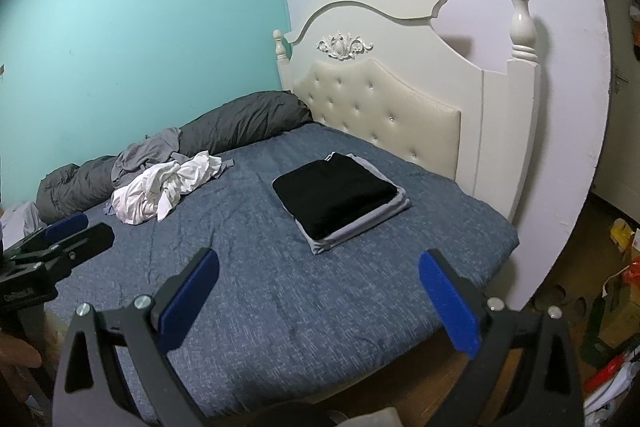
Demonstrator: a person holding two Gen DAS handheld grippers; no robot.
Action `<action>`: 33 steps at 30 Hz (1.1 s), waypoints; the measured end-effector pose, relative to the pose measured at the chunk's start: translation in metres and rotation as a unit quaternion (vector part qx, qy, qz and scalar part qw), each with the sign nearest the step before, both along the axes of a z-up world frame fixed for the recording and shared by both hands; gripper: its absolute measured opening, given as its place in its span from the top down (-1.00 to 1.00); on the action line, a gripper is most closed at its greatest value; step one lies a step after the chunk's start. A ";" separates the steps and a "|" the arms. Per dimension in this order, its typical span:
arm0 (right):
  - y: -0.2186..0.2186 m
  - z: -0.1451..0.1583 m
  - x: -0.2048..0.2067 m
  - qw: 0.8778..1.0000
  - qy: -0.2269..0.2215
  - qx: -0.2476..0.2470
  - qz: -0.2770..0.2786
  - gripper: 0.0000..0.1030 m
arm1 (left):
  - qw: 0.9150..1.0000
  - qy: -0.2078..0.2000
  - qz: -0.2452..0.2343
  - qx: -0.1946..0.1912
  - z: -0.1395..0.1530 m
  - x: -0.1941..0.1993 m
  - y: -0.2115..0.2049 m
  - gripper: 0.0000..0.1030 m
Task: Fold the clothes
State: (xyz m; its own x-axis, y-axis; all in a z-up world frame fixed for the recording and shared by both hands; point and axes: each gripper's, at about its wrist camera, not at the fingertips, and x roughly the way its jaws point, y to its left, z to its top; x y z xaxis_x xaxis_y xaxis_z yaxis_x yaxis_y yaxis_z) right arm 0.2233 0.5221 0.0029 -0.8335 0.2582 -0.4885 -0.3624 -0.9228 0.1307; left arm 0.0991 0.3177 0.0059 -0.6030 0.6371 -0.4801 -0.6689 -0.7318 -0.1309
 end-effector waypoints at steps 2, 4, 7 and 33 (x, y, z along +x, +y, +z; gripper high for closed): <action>0.000 0.000 0.000 1.000 0.000 0.000 0.000 -0.95 | 1.000 0.000 0.000 -0.002 -0.001 0.000 0.000 -1.00; -0.001 0.000 0.000 1.000 -0.001 0.000 0.000 -0.96 | 1.000 -0.002 0.000 -0.001 -0.001 0.001 0.000 -1.00; -0.002 -0.001 0.000 1.000 -0.003 -0.001 0.001 -0.96 | 1.000 -0.002 0.000 -0.002 -0.001 0.002 0.000 -1.00; -0.003 -0.008 0.002 1.000 -0.012 -0.008 -0.001 -0.96 | 1.000 0.001 0.006 0.001 -0.002 0.007 -0.005 -1.00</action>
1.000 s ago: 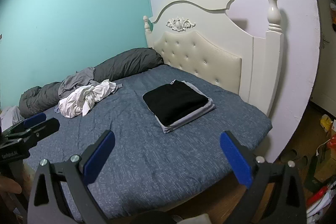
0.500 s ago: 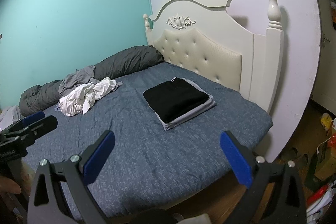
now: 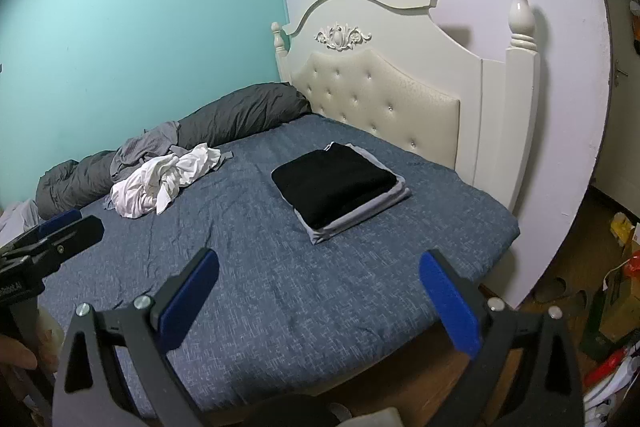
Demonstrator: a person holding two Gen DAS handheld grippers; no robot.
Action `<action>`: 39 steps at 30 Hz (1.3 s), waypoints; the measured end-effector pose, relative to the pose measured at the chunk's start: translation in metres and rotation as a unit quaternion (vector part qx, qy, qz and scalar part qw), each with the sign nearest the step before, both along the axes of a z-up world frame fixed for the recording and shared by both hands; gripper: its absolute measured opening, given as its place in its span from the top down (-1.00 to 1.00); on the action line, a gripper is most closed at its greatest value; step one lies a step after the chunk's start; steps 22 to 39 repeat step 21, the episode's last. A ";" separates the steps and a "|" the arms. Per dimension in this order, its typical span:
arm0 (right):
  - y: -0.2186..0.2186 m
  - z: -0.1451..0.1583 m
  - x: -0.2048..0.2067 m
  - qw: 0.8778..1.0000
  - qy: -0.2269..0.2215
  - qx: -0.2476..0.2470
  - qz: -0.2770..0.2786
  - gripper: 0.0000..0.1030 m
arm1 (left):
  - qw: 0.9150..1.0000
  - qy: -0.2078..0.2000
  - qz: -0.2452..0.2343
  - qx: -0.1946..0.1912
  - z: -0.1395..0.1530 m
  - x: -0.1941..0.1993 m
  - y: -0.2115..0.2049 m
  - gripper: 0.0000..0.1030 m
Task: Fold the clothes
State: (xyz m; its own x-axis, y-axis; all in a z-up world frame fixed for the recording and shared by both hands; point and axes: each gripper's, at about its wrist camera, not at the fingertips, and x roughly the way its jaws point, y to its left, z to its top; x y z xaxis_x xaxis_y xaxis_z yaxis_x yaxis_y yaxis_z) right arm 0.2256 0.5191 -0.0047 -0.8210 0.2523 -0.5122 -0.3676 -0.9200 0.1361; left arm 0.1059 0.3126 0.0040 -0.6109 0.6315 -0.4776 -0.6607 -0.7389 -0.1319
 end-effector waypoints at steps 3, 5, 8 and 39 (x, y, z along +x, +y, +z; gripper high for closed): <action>0.000 0.000 0.001 1.000 0.000 0.000 0.000 -0.96 | 1.000 -0.004 0.000 0.001 0.000 -0.002 0.000 -1.00; 0.000 0.000 0.001 1.000 0.000 -0.001 0.001 -0.96 | 1.000 -0.006 -0.001 0.000 0.000 -0.003 0.000 -1.00; 0.001 0.000 0.000 1.000 -0.001 -0.001 0.000 -0.96 | 1.000 -0.002 0.001 -0.002 0.000 -0.002 0.000 -1.00; 0.000 -0.001 0.002 1.000 -0.001 -0.001 -0.003 -0.96 | 1.000 0.000 0.002 -0.002 -0.001 0.001 0.000 -1.00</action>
